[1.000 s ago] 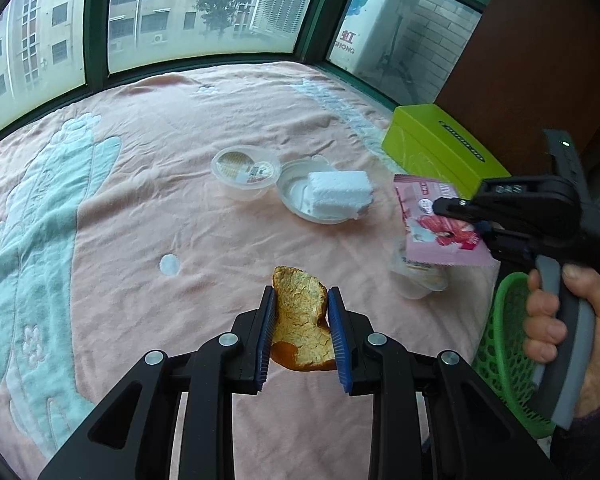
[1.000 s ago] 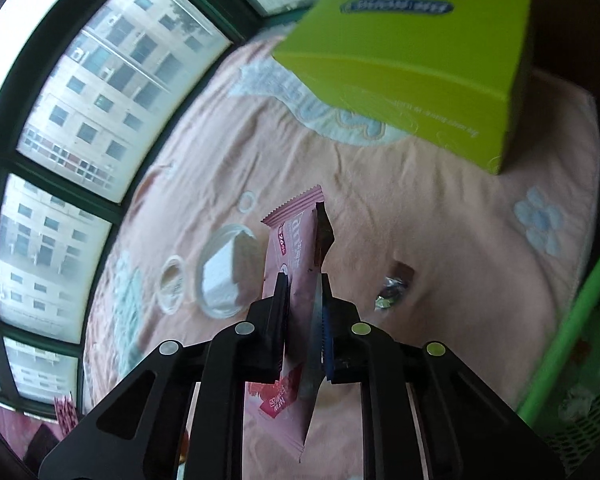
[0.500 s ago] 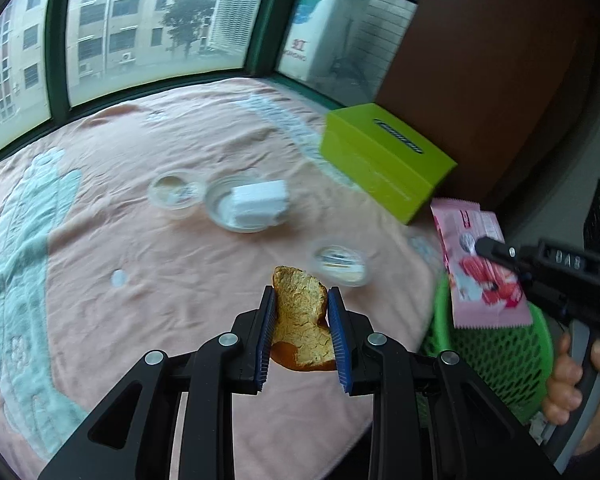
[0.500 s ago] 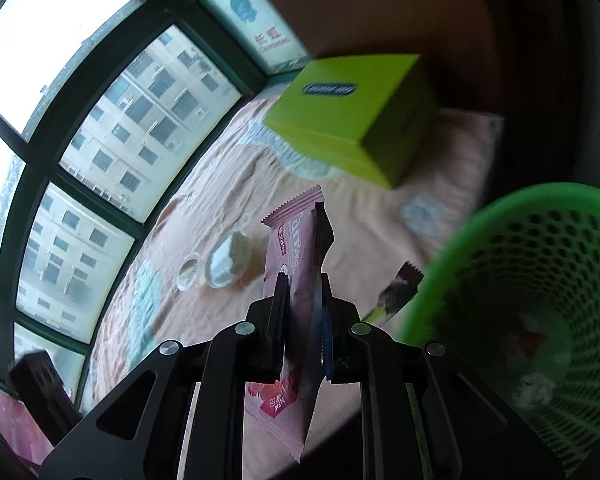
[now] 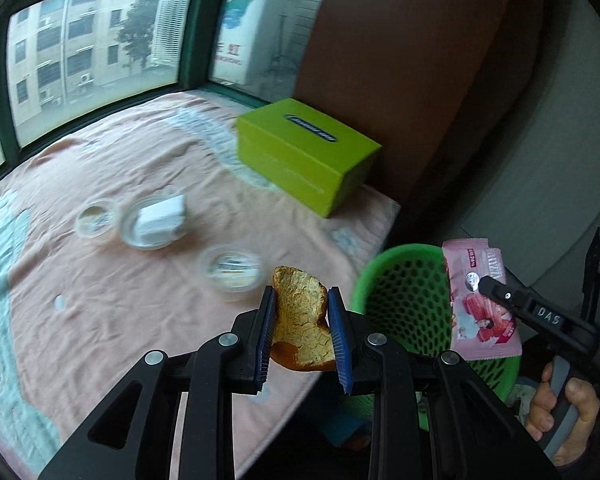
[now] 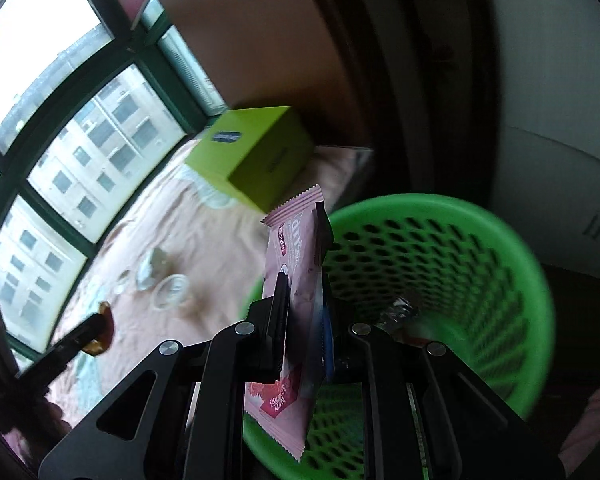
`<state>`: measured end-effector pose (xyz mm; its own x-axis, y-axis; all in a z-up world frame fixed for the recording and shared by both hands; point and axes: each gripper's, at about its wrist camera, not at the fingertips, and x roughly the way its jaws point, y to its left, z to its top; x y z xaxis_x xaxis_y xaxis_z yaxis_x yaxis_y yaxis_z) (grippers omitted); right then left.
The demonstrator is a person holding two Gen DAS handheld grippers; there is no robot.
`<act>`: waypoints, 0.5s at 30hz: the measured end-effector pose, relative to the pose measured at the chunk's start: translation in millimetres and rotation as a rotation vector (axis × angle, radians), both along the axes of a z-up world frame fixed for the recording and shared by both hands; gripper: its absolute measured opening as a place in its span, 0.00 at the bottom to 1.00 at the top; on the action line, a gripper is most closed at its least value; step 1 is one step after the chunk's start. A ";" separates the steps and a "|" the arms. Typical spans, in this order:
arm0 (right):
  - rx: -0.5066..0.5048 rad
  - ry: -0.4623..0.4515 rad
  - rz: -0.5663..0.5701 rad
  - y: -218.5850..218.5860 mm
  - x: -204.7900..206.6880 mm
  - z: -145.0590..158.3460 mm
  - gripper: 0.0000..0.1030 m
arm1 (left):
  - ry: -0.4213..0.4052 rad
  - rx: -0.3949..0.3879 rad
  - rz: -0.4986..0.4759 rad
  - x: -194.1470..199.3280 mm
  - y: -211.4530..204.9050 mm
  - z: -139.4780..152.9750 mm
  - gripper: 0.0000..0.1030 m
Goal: Collect trash
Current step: 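Carry crust and wrapper over the wastebasket and open both grippers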
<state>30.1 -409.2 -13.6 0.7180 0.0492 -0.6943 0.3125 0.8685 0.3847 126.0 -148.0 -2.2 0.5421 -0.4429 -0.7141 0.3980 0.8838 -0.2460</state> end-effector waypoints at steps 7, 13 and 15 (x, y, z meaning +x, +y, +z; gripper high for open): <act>0.013 0.030 -0.049 -21.1 -18.4 -17.8 0.22 | 0.012 0.001 -0.072 -4.3 -35.7 -2.8 0.25; -0.001 0.017 -0.074 -30.9 -35.4 -16.3 0.39 | 0.034 0.004 -0.132 -9.5 -65.5 -9.3 0.25; -0.021 0.004 -0.075 -31.9 -41.7 -12.6 0.47 | 0.044 0.000 -0.158 -11.9 -74.3 -11.6 0.25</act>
